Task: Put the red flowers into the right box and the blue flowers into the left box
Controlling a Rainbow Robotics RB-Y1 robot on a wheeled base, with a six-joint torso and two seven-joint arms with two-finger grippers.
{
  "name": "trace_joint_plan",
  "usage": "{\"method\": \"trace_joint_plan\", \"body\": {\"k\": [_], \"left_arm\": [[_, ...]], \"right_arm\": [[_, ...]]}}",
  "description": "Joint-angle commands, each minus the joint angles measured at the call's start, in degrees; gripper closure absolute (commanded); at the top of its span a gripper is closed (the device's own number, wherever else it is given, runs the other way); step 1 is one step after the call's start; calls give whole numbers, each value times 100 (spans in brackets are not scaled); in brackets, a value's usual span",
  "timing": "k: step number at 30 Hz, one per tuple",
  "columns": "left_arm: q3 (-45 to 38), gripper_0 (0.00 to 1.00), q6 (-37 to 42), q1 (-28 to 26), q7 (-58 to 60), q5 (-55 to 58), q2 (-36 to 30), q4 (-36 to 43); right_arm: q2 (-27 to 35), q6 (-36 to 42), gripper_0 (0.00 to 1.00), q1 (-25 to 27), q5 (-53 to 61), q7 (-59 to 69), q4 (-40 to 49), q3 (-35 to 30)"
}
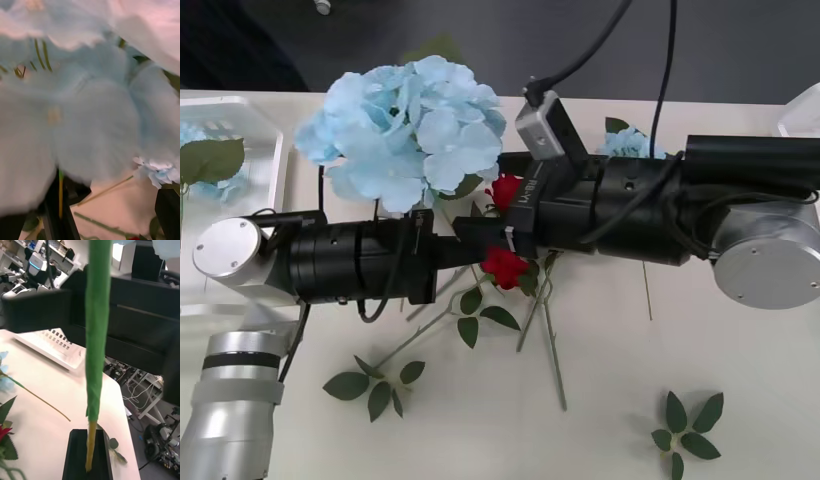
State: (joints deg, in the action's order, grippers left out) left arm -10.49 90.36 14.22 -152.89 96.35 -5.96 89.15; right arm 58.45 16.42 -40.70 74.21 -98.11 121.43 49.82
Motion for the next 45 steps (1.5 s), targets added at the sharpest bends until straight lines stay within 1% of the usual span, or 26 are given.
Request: {"method": "trace_joint_plan", "body": {"k": [1,3,5,8,10,11,12,13,14,16,17,18,20,21,23,26,30,36,38,40,43,45], "left_arm": [[-278,100,114,-60,-211,209,-371,103],[-401,100,158,-86,-211,279,-521,112],[-550,100,193,-139,-211,341,-679,147],[-805,100,202,-288,-211,350,-863,323],[-1007,100,202,-429,-211,359,-978,490],[-1104,100,193,-490,-211,359,-1022,569],[-1254,100,184,-578,-211,359,-1048,683],[-1324,100,175,-622,-211,359,-1066,762],[-1421,100,96,-728,-211,359,-1118,929],[-1544,100,-150,-974,49,359,-1250,1263],[-1579,100,-229,-1044,128,359,-1294,1369],[-1640,100,-405,-1194,277,350,-1391,1544],[-1755,100,-704,-1440,550,341,-1523,1834],[-1816,100,-844,-1554,673,315,-1593,1966],[-1983,100,-1082,-1765,945,183,-1698,2230],[-2299,100,-1389,-2020,1376,-160,-1865,2564],[-2677,100,-1644,-2248,1816,-494,-2032,2740],[-3196,100,-1829,-2565,2246,-916,-2340,2748],[-3451,100,-1890,-2723,2317,-1109,-2445,2748],[-3662,100,-1934,-2820,2466,-1320,-2463,2748],[-3908,100,-1960,-2846,2905,-1751,-2489,2748],[-3987,100,-1978,-2855,3116,-2129,-2525,2748]], "right_arm": [[589,-60,0,238,94,284,337,-210],[817,-60,0,458,155,345,443,-386],[1037,-25,0,783,225,398,592,-684],[1186,300,0,1389,305,459,786,-1379],[1107,661,0,1969,340,486,900,-2108],[984,880,0,2242,349,486,935,-2469],[773,1249,0,2576,366,495,961,-2961],[633,1443,0,2716,375,495,988,-3216],[299,1970,0,2980,375,495,1005,-3708],[-396,3051,0,3270,349,477,1023,-4587],[-624,3368,0,3305,340,486,1014,-4815],[-1020,3992,0,3323,305,503,1014,-5211],[-1609,4888,0,3296,111,503,988,-5729],[-1819,5178,0,3279,-29,521,979,-5861],[-2118,5582,0,3226,-337,547,917,-5958],[-2303,5899,0,3112,-768,583,750,-5923],[-2470,5995,0,3094,-1067,609,636,-5844],[-2672,6268,0,3015,-1313,618,627,-5800],[-2830,6505,0,2901,-1541,626,627,-5800],[-2953,6576,0,2883,-1708,618,627,-5773],[-2830,6576,0,2892,-1752,653,627,-5624],[-2883,6611,0,2892,-1805,670,601,-5598]]}}
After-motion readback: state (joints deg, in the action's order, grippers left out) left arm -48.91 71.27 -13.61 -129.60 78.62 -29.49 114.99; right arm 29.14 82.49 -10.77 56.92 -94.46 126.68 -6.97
